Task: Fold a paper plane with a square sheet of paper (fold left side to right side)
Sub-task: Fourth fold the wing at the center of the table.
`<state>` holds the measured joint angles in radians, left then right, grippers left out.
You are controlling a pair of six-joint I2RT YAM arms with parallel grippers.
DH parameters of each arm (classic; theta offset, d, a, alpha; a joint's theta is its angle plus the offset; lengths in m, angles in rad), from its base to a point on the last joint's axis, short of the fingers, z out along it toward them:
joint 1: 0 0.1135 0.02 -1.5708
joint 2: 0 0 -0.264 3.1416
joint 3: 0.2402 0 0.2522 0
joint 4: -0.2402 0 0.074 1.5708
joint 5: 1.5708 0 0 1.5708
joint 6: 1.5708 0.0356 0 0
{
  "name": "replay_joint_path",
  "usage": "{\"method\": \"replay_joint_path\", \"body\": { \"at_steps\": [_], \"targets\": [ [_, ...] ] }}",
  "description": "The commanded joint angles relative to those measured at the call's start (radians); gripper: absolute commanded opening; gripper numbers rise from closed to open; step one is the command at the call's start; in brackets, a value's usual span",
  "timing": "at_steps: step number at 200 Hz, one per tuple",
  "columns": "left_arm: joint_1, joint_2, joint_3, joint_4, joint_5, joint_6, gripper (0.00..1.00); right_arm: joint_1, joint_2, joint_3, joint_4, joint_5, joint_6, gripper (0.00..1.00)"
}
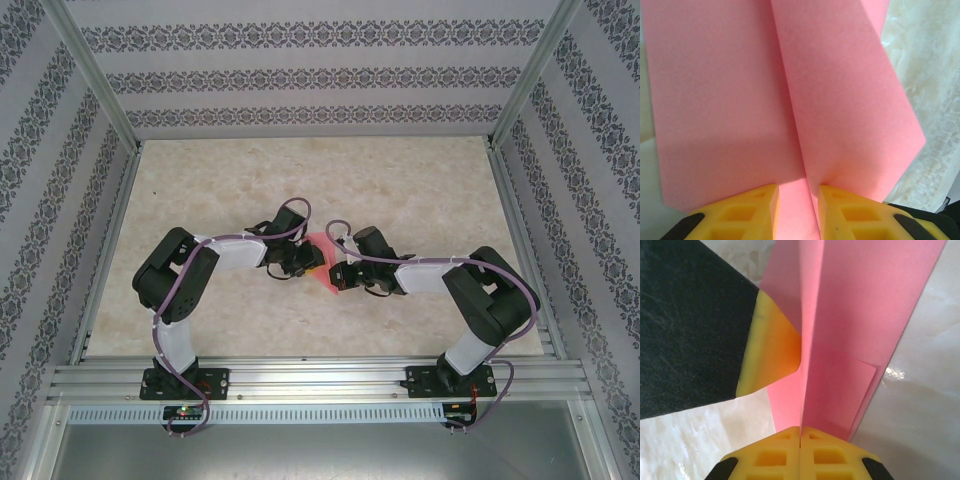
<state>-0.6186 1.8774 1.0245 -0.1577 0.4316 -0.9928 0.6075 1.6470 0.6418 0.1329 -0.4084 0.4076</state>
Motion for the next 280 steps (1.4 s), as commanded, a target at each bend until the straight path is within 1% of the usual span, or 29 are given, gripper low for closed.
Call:
{"method": "replay_joint_path", "body": {
  "at_steps": [1, 104, 136, 172, 208, 252, 280],
  "targets": [
    [-0.021, 0.029, 0.029, -0.017, -0.012, 0.022, 0.3, -0.012, 0.01, -0.007, 0.051, -0.027, 0.014, 0.06],
    [-0.029, 0.045, 0.045, -0.044, -0.021, 0.035, 0.33, -0.031, 0.035, -0.011, 0.081, -0.066, 0.035, 0.08],
    [-0.029, 0.046, 0.048, -0.051, -0.024, 0.037, 0.33, -0.034, 0.022, -0.017, 0.088, -0.069, 0.041, 0.16],
    [-0.03, 0.051, 0.051, -0.06, -0.027, 0.038, 0.33, -0.041, 0.006, -0.027, 0.098, -0.07, 0.05, 0.2],
    [-0.03, 0.054, 0.051, -0.07, -0.032, 0.041, 0.33, -0.054, -0.019, -0.04, 0.114, -0.086, 0.062, 0.26],
    [-0.032, 0.051, 0.051, -0.075, -0.034, 0.043, 0.33, -0.077, -0.037, -0.061, 0.15, -0.117, 0.084, 0.27],
    [-0.03, 0.052, 0.054, -0.081, -0.034, 0.046, 0.33, -0.134, -0.072, -0.081, 0.196, -0.162, 0.131, 0.29]
  ]
}}
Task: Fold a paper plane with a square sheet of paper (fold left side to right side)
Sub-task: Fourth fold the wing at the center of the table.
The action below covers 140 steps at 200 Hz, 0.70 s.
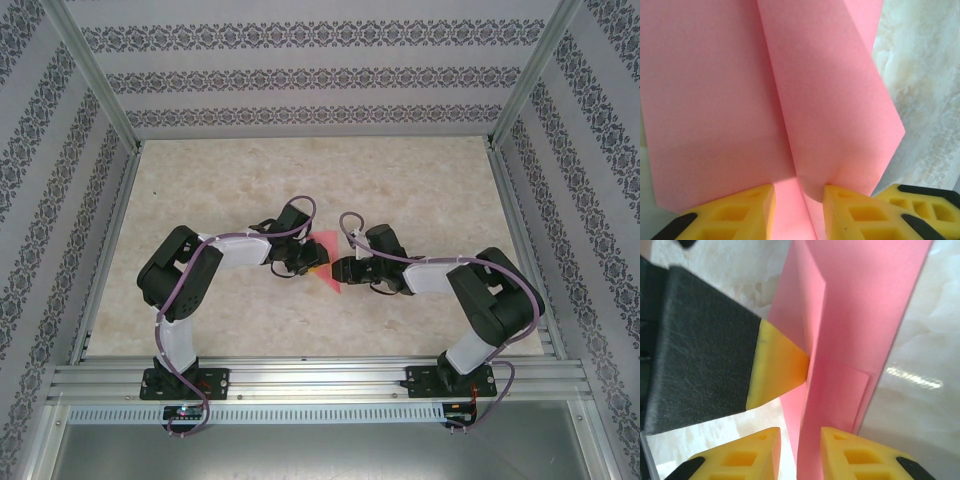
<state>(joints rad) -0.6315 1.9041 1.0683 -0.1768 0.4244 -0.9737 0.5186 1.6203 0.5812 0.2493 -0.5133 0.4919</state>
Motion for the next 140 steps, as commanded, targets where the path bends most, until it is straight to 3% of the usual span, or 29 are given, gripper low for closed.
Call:
{"method": "replay_joint_path", "body": {
  "at_steps": [1, 67, 140],
  "targets": [
    [-0.018, 0.024, 0.01, -0.061, -0.026, 0.027, 0.33, -0.047, -0.047, -0.021, 0.081, -0.059, 0.049, 0.29],
    [-0.019, 0.023, 0.013, -0.066, -0.028, 0.03, 0.33, -0.133, 0.025, 0.07, 0.125, -0.138, 0.15, 0.32],
    [-0.019, 0.024, 0.015, -0.068, -0.028, 0.03, 0.33, -0.129, 0.165, 0.146, 0.156, -0.174, 0.187, 0.32]
  ]
}}
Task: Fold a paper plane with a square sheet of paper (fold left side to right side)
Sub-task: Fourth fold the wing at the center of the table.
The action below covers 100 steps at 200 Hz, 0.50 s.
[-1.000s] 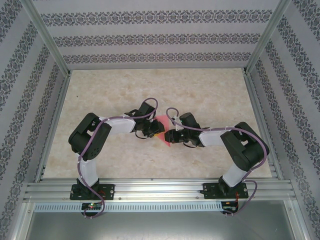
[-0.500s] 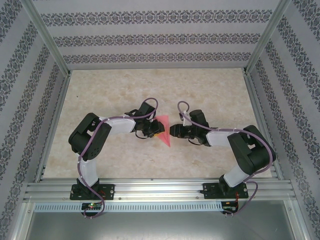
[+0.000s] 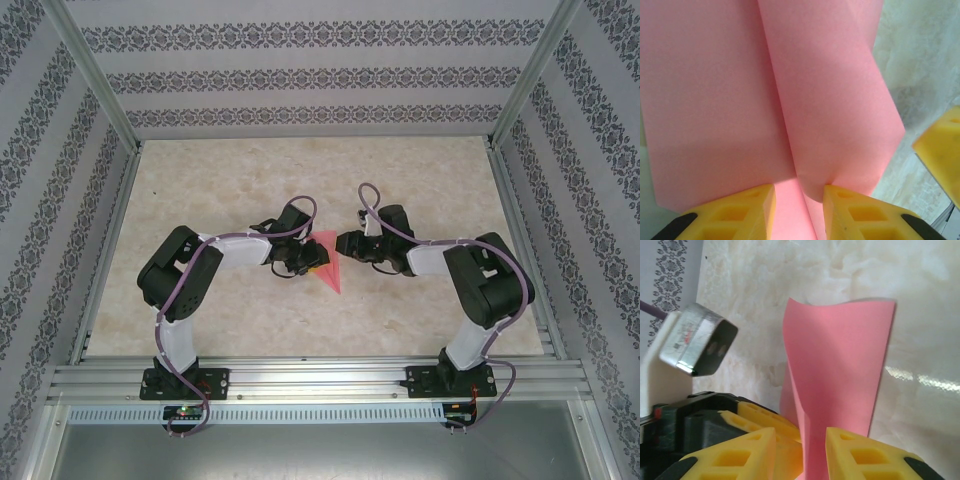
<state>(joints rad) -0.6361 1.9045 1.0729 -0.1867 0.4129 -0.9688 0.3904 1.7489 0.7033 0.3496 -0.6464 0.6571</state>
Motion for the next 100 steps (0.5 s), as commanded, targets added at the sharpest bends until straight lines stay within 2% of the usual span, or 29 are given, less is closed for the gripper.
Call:
{"method": "replay_joint_path", "body": {
  "at_steps": [1, 100],
  "targets": [
    [-0.015, 0.024, 0.01, -0.057, -0.017, 0.025, 0.33, -0.001, 0.037, 0.026, 0.058, -0.043, 0.023, 0.32],
    [-0.016, 0.024, 0.012, -0.059, -0.019, 0.027, 0.33, 0.026, 0.095, 0.051, 0.079, -0.049, 0.027, 0.28]
  ]
}}
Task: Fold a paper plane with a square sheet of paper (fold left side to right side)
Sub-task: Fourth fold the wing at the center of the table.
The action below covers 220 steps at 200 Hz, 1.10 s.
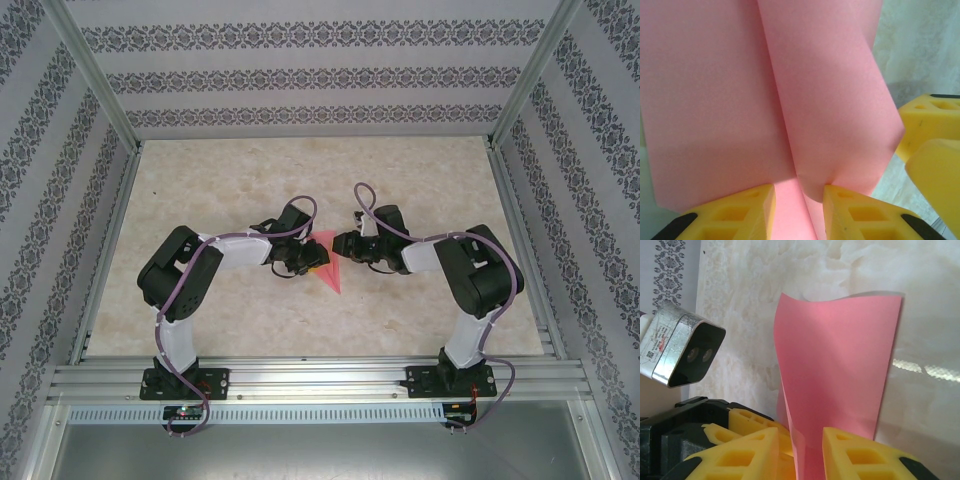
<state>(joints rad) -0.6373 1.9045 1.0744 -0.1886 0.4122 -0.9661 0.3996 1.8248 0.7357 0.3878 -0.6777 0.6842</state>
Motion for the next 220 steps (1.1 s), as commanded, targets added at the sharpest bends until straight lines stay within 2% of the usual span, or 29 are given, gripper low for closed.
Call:
{"method": "replay_joint_path", "body": {
  "at_steps": [1, 98, 220],
  "targets": [
    [-0.015, 0.024, 0.011, -0.058, -0.017, 0.024, 0.33, 0.017, 0.019, 0.018, 0.04, -0.017, 0.0, 0.27],
    [-0.015, 0.025, 0.006, -0.055, -0.018, 0.024, 0.33, 0.017, 0.011, 0.037, -0.055, 0.02, -0.068, 0.01],
    [-0.016, 0.022, -0.004, -0.051, -0.022, 0.02, 0.37, 0.002, 0.031, 0.072, -0.143, 0.078, -0.111, 0.0]
  ]
}}
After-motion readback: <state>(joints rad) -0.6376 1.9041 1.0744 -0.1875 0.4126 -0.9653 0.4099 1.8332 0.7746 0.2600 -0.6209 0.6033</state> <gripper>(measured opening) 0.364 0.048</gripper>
